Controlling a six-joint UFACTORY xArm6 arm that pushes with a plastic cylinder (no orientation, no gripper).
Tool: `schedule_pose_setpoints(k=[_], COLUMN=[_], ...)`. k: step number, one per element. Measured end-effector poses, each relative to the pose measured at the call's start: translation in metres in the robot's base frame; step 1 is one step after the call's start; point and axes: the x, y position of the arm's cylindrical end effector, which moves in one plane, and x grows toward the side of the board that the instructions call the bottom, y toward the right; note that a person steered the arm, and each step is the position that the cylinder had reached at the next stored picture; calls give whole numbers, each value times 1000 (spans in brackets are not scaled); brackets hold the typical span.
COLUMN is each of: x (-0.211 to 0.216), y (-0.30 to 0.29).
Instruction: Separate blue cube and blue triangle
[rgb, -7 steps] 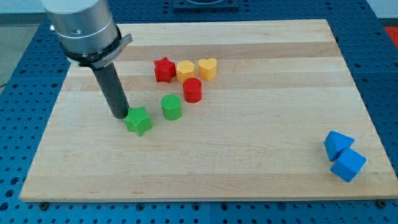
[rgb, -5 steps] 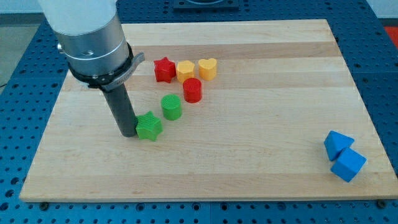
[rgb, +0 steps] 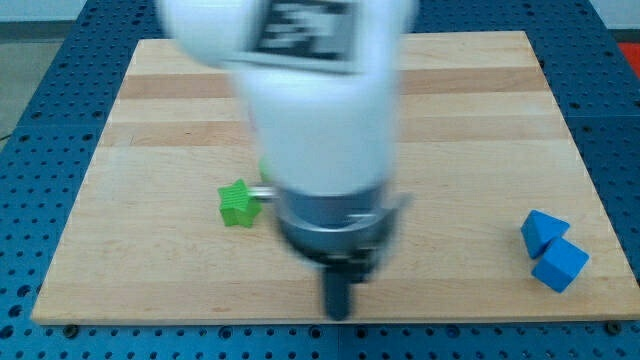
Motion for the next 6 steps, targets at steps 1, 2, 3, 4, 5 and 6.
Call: schedule_pose_setpoints(k=[1,2,3,4,5,6], x=[0,-1,-1,-3,-5,-9], y=[128,165,166,227,258,258])
